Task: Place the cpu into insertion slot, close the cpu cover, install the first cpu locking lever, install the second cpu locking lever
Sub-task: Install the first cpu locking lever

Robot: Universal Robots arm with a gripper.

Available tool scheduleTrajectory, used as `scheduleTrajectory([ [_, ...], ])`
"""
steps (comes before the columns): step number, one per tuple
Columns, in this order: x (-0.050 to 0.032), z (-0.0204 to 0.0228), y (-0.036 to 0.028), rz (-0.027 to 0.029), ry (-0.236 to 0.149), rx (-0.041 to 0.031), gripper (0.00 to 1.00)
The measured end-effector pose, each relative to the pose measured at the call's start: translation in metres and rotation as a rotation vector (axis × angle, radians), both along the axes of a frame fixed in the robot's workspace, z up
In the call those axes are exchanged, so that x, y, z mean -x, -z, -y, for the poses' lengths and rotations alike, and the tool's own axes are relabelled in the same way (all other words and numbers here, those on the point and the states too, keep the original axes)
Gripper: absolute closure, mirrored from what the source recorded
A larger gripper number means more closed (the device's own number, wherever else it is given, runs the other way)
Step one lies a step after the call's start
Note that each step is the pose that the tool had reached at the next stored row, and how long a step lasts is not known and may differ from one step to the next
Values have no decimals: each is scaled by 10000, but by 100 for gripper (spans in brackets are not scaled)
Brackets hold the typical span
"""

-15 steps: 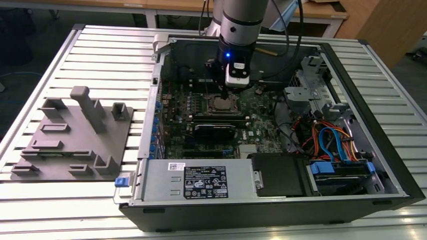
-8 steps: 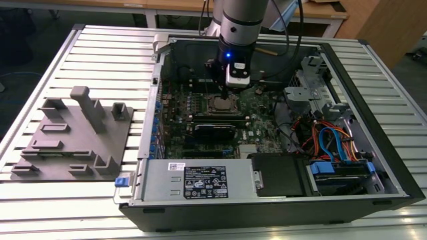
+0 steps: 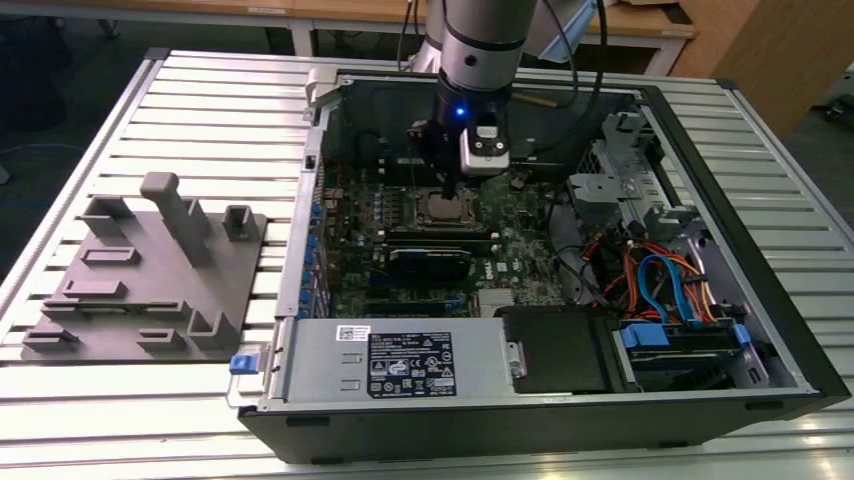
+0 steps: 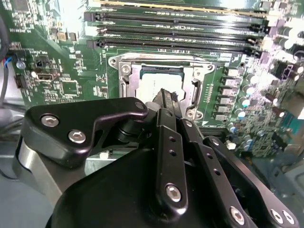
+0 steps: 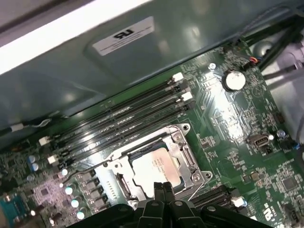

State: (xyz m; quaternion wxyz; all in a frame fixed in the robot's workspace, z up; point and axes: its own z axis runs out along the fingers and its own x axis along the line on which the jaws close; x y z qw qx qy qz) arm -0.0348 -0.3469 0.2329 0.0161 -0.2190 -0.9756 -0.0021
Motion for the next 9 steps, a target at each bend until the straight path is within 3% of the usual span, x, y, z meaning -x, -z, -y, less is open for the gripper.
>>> scheduleTrajectory([
  [9, 12, 0, 0, 3, -638, 1, 90],
])
